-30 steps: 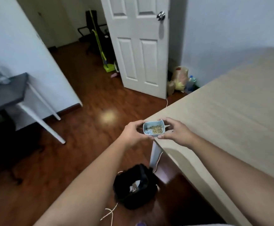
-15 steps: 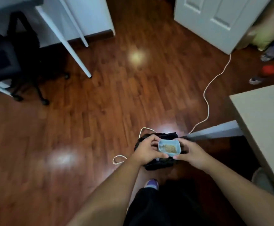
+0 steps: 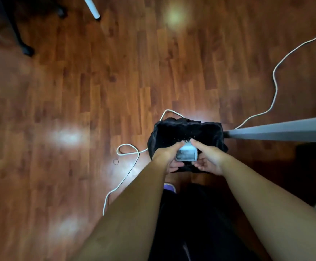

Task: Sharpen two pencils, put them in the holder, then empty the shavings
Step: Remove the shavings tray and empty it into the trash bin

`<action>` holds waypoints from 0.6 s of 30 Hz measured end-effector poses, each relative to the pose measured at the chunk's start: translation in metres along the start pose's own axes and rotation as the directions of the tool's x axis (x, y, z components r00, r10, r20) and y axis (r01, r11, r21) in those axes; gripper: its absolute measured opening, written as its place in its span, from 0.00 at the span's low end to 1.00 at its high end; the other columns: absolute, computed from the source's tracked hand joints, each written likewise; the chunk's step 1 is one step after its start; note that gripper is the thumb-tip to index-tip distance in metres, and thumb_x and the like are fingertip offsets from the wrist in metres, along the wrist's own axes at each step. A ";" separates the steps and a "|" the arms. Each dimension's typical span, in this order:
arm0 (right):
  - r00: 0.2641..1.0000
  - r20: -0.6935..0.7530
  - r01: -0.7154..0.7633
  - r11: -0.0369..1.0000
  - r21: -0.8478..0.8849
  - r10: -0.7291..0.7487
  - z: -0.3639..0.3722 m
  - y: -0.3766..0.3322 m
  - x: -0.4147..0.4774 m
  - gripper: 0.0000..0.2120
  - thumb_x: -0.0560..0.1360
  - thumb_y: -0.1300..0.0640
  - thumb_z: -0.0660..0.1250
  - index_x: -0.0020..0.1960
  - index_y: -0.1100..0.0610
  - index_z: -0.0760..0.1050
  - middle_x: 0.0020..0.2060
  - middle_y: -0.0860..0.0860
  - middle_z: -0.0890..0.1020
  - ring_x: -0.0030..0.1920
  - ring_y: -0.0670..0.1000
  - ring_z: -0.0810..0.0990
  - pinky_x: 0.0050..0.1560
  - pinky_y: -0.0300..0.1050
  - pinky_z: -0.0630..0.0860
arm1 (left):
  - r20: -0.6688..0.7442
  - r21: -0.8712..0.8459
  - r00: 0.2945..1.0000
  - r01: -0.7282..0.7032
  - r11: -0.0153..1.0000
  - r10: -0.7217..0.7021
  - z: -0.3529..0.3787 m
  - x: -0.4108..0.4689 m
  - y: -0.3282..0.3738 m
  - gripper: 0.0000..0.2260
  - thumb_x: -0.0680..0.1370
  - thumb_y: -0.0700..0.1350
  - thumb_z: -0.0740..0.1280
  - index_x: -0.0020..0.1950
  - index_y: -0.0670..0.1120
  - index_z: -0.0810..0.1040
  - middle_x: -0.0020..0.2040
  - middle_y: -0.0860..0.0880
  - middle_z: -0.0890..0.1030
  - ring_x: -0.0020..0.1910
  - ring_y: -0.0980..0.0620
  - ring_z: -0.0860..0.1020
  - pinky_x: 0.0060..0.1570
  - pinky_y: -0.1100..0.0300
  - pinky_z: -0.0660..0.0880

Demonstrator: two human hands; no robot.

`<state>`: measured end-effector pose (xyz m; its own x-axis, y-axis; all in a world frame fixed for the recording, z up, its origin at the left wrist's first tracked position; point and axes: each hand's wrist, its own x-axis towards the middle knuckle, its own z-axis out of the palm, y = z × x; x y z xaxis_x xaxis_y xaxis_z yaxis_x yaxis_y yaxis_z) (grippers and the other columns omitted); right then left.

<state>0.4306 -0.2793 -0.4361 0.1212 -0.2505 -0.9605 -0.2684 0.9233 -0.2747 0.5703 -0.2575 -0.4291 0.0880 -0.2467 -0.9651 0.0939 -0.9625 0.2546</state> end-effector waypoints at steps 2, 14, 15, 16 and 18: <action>1.000 -0.023 -0.011 1.000 0.012 0.011 0.004 -0.003 0.006 0.23 0.72 0.38 0.63 0.47 0.60 0.75 0.32 0.55 0.75 0.28 0.49 0.73 0.25 0.38 0.68 | -0.011 -0.012 0.999 0.040 0.999 -0.040 0.000 0.008 0.003 0.22 0.72 0.58 0.69 0.57 0.43 0.77 0.37 0.48 0.79 0.32 0.52 0.79 0.34 0.61 0.74; 0.988 0.111 -0.125 0.982 0.141 0.110 -0.001 -0.015 -0.017 0.26 0.73 0.39 0.62 0.55 0.62 0.73 0.40 0.60 0.79 0.30 0.51 0.80 0.25 0.36 0.76 | 0.082 0.008 0.996 -0.025 1.000 0.024 -0.015 -0.008 0.010 0.19 0.73 0.53 0.70 0.58 0.43 0.77 0.49 0.46 0.83 0.41 0.54 0.82 0.39 0.62 0.76; 0.987 0.129 -0.117 0.972 0.206 0.091 -0.003 -0.015 -0.018 0.23 0.74 0.42 0.62 0.57 0.61 0.72 0.42 0.61 0.79 0.33 0.52 0.81 0.27 0.37 0.78 | 0.117 0.011 0.991 -0.058 0.998 0.056 -0.017 -0.009 0.009 0.19 0.74 0.50 0.71 0.60 0.42 0.76 0.53 0.46 0.83 0.45 0.54 0.81 0.41 0.62 0.76; 0.988 0.142 -0.100 0.962 0.254 0.065 -0.005 -0.014 -0.020 0.21 0.75 0.45 0.62 0.59 0.60 0.72 0.44 0.62 0.79 0.36 0.54 0.81 0.29 0.38 0.80 | 0.150 0.014 0.985 -0.092 0.996 0.089 -0.019 -0.011 0.007 0.18 0.74 0.46 0.71 0.61 0.42 0.76 0.57 0.47 0.82 0.49 0.54 0.81 0.43 0.62 0.76; 0.985 0.174 -0.048 0.954 0.297 -0.004 -0.009 -0.014 -0.025 0.16 0.77 0.52 0.62 0.62 0.58 0.71 0.47 0.62 0.79 0.43 0.56 0.81 0.34 0.39 0.81 | 0.186 0.029 0.967 -0.184 0.983 0.175 -0.022 -0.015 0.004 0.18 0.74 0.39 0.71 0.62 0.44 0.74 0.58 0.48 0.80 0.52 0.53 0.79 0.46 0.62 0.76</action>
<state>0.4227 -0.2890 -0.4087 0.2869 -0.1999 -0.9369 0.0221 0.9791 -0.2021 0.5913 -0.2555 -0.4127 -0.0833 -0.4281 -0.8999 0.0475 -0.9037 0.4255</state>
